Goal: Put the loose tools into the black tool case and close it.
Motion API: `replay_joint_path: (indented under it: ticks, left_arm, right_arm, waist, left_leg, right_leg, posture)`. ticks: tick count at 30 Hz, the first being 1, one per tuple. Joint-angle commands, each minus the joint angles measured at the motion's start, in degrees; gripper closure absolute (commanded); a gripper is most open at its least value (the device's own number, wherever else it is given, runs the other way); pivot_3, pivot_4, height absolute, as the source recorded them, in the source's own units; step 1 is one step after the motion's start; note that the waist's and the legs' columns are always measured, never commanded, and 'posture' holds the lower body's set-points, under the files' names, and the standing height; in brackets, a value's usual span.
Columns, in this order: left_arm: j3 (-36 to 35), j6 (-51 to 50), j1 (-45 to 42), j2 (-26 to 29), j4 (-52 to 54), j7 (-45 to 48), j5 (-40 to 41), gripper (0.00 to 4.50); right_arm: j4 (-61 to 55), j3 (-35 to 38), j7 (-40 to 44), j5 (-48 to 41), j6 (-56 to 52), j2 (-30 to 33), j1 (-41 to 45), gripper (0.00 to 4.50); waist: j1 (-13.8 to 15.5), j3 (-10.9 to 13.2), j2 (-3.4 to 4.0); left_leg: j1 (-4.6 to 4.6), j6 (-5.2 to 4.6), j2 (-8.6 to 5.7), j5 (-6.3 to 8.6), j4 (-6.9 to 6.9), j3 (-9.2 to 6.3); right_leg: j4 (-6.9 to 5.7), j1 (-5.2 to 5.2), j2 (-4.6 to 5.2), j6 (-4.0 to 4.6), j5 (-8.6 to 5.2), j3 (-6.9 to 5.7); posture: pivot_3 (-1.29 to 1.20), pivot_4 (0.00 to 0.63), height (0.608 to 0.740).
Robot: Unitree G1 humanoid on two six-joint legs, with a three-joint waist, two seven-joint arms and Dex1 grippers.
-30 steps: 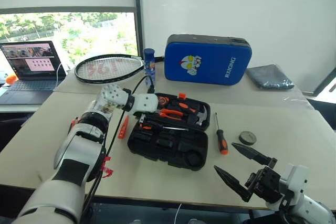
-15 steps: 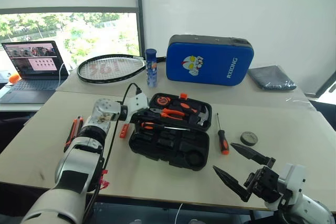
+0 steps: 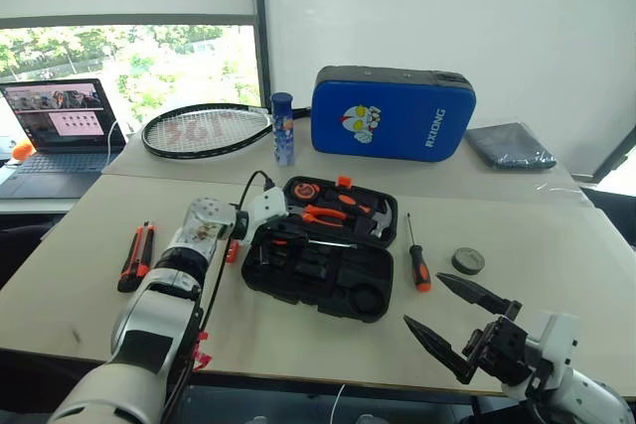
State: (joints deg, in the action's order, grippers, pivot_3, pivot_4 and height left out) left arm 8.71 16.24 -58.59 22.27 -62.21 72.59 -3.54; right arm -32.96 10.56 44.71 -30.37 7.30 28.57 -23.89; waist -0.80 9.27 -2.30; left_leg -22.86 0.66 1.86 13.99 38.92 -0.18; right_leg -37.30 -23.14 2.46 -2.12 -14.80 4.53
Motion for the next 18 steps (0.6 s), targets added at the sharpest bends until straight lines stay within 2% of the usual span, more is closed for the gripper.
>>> replay_joint_path:
  ticks: [1,4,9,14,18]
  left_arm:
    - [2.51,-0.61,1.14,-0.72,1.68,-0.82,-2.52,4.44]
    - [3.04,-3.63,1.25,-1.2,1.39,-3.06,-3.3,4.44]
    - [4.49,-6.15,3.03,-1.52,3.37,-0.5,-3.37,4.44]
    - [6.36,-9.8,3.65,-2.83,3.68,-4.16,-5.65,4.44]
    - [4.96,-9.91,3.89,-3.2,5.82,-5.09,-3.83,4.44]
  right_arm:
    - [-2.38,0.82,-0.82,0.29,0.44,-0.24,-0.37,0.0]
    - [-2.5,0.7,-1.02,0.47,0.55,-0.42,-0.59,0.0]
    - [-2.42,0.57,-1.42,0.72,0.57,-0.52,-0.56,0.0]
    - [-1.86,0.23,-1.58,0.91,0.49,-0.75,-0.2,0.0]
    - [-1.56,0.66,-2.08,0.99,0.47,-1.04,-0.23,0.0]
  waist:
    - [0.0,0.0,0.0]
    - [0.11,-0.03,0.04]
    - [0.06,-0.12,0.16]
    - [0.26,-0.34,0.35]
    - [0.5,-0.36,0.35]
  left_leg:
    - [0.0,0.0,0.0,0.0,0.0,0.0]
    - [0.02,0.0,-0.01,0.0,0.0,0.0]
    - [0.09,0.0,-0.01,0.0,0.01,0.0]
    - [0.1,0.0,-0.01,0.0,0.0,0.0]
    - [0.55,-0.03,-0.03,0.03,-0.02,0.0]
  right_leg:
    - [0.0,0.0,0.0,0.0,0.0,0.0]
    - [0.01,0.03,0.0,0.0,0.0,0.0]
    - [0.0,0.1,0.0,-0.01,0.0,0.01]
    - [0.04,0.13,0.0,-0.01,-0.01,0.01]
    - [0.16,0.66,0.01,-0.09,-0.06,0.0]
  posture:
    - [0.0,0.15,0.74]
    - [0.0,0.15,0.74]
    - [0.0,0.15,0.74]
    - [0.0,0.15,0.74]
    - [0.0,0.15,0.74]
